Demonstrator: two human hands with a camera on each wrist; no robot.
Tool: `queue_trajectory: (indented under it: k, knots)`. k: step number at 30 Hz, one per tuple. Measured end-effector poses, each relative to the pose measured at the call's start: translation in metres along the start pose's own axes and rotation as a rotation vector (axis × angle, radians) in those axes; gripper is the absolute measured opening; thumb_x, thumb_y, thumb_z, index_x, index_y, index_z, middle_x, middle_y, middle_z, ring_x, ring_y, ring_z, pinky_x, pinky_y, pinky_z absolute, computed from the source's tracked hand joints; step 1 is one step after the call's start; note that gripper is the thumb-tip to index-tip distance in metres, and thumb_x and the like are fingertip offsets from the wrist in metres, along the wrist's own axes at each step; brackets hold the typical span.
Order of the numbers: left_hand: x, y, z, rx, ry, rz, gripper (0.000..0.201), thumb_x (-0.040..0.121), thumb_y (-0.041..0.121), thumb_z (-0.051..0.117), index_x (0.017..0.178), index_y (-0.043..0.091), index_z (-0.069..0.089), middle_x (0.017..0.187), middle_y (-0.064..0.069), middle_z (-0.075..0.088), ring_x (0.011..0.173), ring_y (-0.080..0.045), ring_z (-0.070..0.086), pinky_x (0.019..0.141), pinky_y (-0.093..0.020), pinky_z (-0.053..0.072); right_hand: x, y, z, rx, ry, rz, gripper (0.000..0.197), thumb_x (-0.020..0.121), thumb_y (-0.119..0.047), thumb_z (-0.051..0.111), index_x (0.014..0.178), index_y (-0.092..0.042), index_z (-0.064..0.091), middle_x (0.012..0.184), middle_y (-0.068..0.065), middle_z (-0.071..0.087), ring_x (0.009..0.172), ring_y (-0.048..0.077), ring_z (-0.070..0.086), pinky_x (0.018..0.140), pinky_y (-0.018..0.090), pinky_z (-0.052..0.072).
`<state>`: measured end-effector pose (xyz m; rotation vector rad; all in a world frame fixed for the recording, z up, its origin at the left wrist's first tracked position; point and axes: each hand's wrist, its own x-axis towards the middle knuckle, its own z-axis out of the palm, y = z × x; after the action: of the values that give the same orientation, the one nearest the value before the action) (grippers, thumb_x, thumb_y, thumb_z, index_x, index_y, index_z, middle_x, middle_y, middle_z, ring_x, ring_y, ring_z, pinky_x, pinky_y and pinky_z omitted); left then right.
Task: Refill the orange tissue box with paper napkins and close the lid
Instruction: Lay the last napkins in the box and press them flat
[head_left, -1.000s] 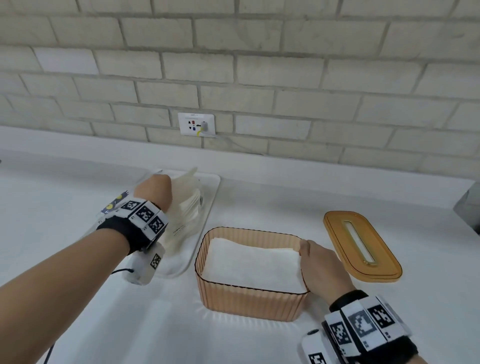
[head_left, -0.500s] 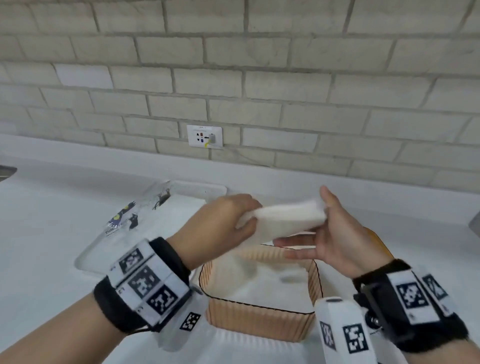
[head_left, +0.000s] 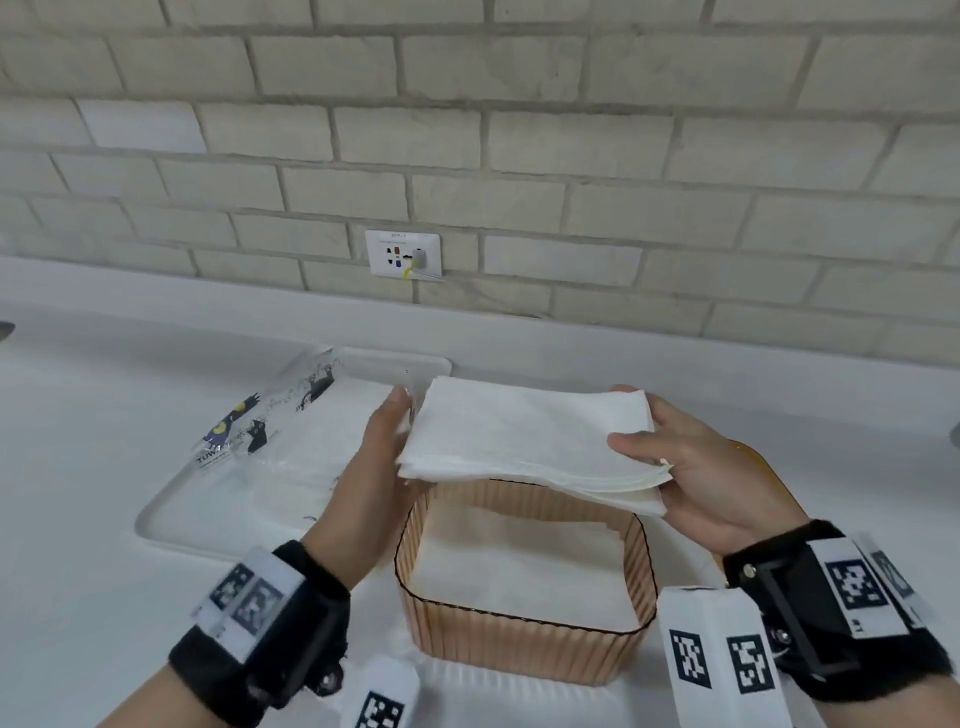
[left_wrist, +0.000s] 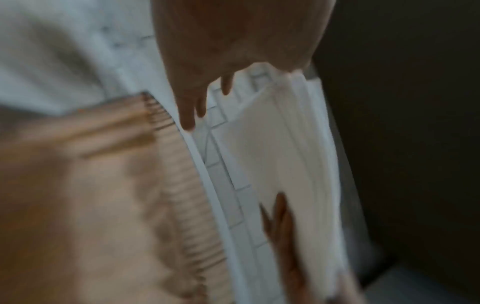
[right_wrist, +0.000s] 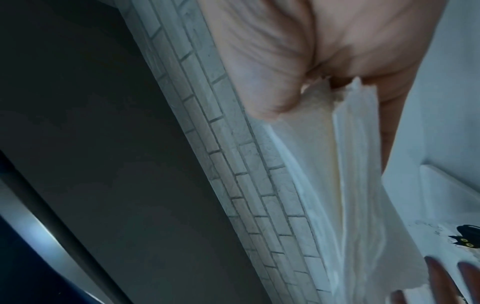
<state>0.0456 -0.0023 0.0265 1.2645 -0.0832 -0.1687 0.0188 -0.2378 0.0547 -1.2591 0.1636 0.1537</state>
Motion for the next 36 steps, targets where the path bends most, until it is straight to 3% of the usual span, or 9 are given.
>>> queue_trajectory:
  k: [5, 12, 16, 22, 25, 29, 32, 34, 36]
  knots:
    - [0.005, 0.019, 0.002, -0.216, -0.076, -0.333, 0.057, 0.085, 0.052, 0.049, 0.118, 0.008, 0.062, 0.111, -0.015, 0.070, 0.091, -0.028, 0.072, 0.068, -0.036, 0.061, 0.000, 0.004, 0.002, -0.008, 0.000, -0.010, 0.045, 0.087, 0.001, 0.053, 0.128, -0.017, 0.050, 0.114, 0.008, 0.063, 0.100, 0.025, 0.062, 0.073, 0.033, 0.056]
    - [0.006, 0.009, 0.013, 0.065, 0.060, -0.246, 0.043, 0.091, 0.019, 0.059, 0.132, 0.015, 0.046, 0.115, -0.010, 0.066, 0.089, -0.023, 0.068, 0.064, -0.031, 0.056, 0.003, 0.011, 0.000, -0.053, 0.090, 0.118, 0.057, 0.091, -0.012, 0.052, 0.143, -0.020, 0.029, 0.114, 0.004, 0.059, 0.092, 0.020, 0.061, 0.064, 0.031, 0.050]
    - [0.007, 0.003, 0.018, 0.145, 0.074, -0.252, 0.050, 0.092, 0.021, 0.060, 0.137, 0.022, 0.039, 0.124, -0.010, 0.060, 0.096, -0.026, 0.065, 0.074, -0.037, 0.054, -0.002, 0.016, 0.003, -0.212, 0.046, 0.168, 0.045, 0.093, -0.005, 0.046, 0.135, -0.018, 0.036, 0.120, 0.008, 0.061, 0.101, 0.024, 0.062, 0.068, 0.031, 0.052]
    - [0.007, 0.001, 0.017, 0.409, 0.075, -0.203, 0.053, 0.094, 0.032, 0.055, 0.141, 0.025, 0.031, 0.122, -0.008, 0.056, 0.098, -0.024, 0.061, 0.079, -0.032, 0.052, -0.005, 0.015, 0.001, -0.518, 0.117, 0.137, 0.069, 0.093, -0.016, 0.045, 0.145, -0.043, 0.009, 0.130, 0.006, 0.051, 0.094, 0.028, 0.059, 0.078, 0.034, 0.048]
    - [0.003, -0.001, 0.020, 0.565, 0.004, -0.121, 0.060, 0.095, 0.037, 0.051, 0.147, 0.028, 0.021, 0.139, 0.004, 0.040, 0.123, -0.017, 0.047, 0.099, -0.028, 0.040, -0.009, 0.019, 0.009, -0.712, 0.112, 0.079, 0.070, 0.095, -0.025, 0.042, 0.143, -0.048, -0.002, 0.137, 0.005, 0.047, 0.109, 0.041, 0.056, 0.097, 0.047, 0.043]
    - [0.000, 0.005, 0.018, 0.587, -0.041, 0.145, 0.071, 0.088, 0.034, 0.060, 0.145, 0.035, 0.019, 0.146, 0.004, 0.037, 0.132, -0.013, 0.041, 0.104, -0.025, 0.035, -0.016, 0.016, 0.013, -0.677, 0.153, -0.168, 0.079, 0.096, -0.011, 0.045, 0.144, -0.045, -0.008, 0.147, -0.005, 0.032, 0.096, 0.014, 0.058, 0.090, 0.032, 0.044]
    - [-0.007, 0.007, 0.006, 0.578, -0.120, 0.237, 0.079, 0.074, 0.034, 0.067, 0.139, 0.044, 0.024, 0.124, 0.005, 0.056, 0.105, -0.003, 0.061, 0.087, -0.023, 0.053, -0.023, 0.021, 0.007, -0.662, 0.153, -0.247, 0.085, 0.092, -0.005, 0.053, 0.145, -0.043, -0.002, 0.153, -0.009, 0.021, 0.132, 0.005, 0.032, 0.102, 0.016, 0.030]
    - [-0.012, 0.001, -0.005, 0.671, -0.155, 0.236, 0.083, 0.068, 0.034, 0.071, 0.134, 0.049, 0.023, 0.116, 0.012, 0.053, 0.104, 0.008, 0.055, 0.082, -0.009, 0.047, -0.029, 0.030, 0.004, -0.675, 0.145, -0.201, 0.086, 0.089, -0.005, 0.059, 0.146, -0.038, 0.003, 0.144, -0.011, 0.028, 0.117, -0.003, 0.040, 0.087, -0.003, 0.030]
    - [-0.015, -0.010, -0.014, 0.755, -0.186, 0.199, 0.086, 0.065, 0.041, 0.074, 0.131, 0.054, 0.020, 0.115, 0.007, 0.052, 0.109, 0.004, 0.052, 0.087, -0.009, 0.044, -0.033, 0.040, 0.005, -0.700, 0.161, -0.154, 0.084, 0.086, -0.008, 0.062, 0.143, -0.039, 0.008, 0.136, -0.003, 0.042, 0.099, 0.007, 0.054, 0.083, 0.003, 0.039]
